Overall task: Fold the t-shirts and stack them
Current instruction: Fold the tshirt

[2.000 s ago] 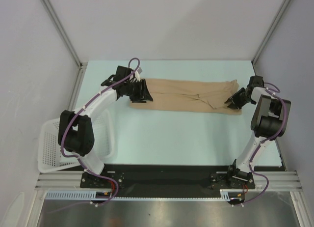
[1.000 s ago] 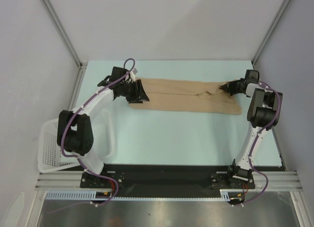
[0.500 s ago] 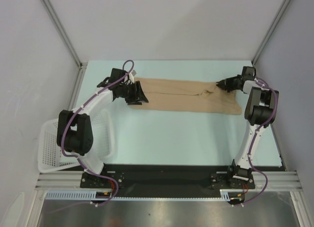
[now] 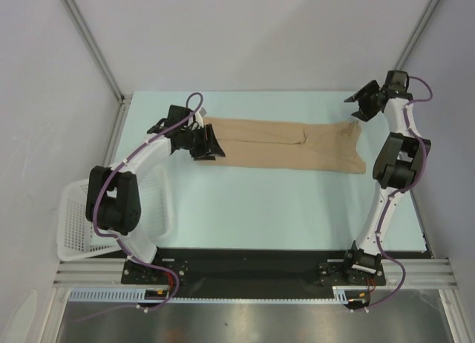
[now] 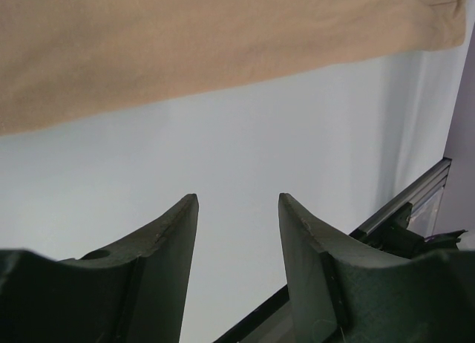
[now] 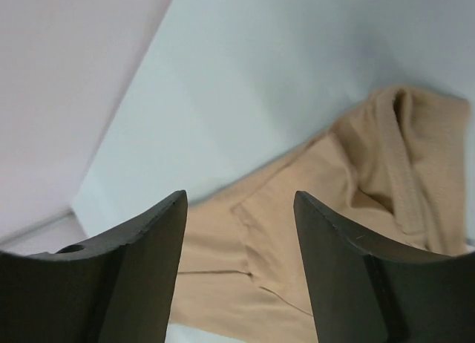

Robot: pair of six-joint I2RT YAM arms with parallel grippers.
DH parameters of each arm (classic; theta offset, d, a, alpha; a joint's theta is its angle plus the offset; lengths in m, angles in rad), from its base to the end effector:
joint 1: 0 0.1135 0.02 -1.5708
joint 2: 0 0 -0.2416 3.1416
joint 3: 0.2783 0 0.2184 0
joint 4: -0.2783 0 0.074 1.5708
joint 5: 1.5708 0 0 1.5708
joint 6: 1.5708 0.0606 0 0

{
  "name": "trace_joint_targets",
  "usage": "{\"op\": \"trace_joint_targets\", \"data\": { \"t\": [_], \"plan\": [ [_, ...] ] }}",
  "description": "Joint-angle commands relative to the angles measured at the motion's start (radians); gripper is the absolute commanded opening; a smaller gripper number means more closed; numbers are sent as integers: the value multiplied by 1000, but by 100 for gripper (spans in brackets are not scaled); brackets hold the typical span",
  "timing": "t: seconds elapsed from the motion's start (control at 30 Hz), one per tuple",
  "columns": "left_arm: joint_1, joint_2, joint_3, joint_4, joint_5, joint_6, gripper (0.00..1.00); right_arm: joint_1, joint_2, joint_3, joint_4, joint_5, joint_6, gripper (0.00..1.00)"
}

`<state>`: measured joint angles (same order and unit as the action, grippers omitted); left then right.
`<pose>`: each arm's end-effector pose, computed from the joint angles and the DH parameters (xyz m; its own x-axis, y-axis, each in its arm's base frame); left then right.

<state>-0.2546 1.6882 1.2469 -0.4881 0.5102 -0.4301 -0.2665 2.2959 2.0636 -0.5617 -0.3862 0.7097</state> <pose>0.3213 -0.1142 0.2163 -0.9144 -0.1380 -0.3807 0.1335 0.7849 -0.6051 0.4784 -0.1069 0.2116 -0.5289 0.7701 -0.3567 0.4401 0.6082 0.6605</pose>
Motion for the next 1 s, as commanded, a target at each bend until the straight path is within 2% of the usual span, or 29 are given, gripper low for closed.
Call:
{"op": "trace_joint_targets", "data": {
  "t": [0.0, 0.07, 0.17, 0.27, 0.4, 0.63, 0.8, 0.87, 0.97],
  "plan": [
    [9, -38, -10, 34, 36, -13, 54, 18, -52, -55, -150, 43, -168, 65],
    [8, -30, -4, 37, 40, -15, 54, 19, -50, -94, -124, 15, -187, 63],
    [8, -18, 15, 28, 53, -15, 53, 18, -18, -100, -152, -11, -191, 43],
    [8, -15, 26, 19, 53, -6, 53, 27, -13, -112, -136, 6, -207, 35],
    [8, -19, 25, 6, 54, 4, 53, 27, 32, -103, -124, -14, -187, 18],
    [9, -22, 32, -30, 41, 28, 53, 9, 105, -65, -130, 27, -184, 16],
    [9, -13, 83, -79, 8, 71, 56, -10, 142, 44, -190, 107, -225, 16],
    [9, -4, 98, -98, -5, 76, 57, -17, 143, 70, -219, 139, -242, 17],
    [9, 10, 115, -112, -19, 80, 58, -34, 157, 130, -271, 170, -246, 23]
  ]
}}
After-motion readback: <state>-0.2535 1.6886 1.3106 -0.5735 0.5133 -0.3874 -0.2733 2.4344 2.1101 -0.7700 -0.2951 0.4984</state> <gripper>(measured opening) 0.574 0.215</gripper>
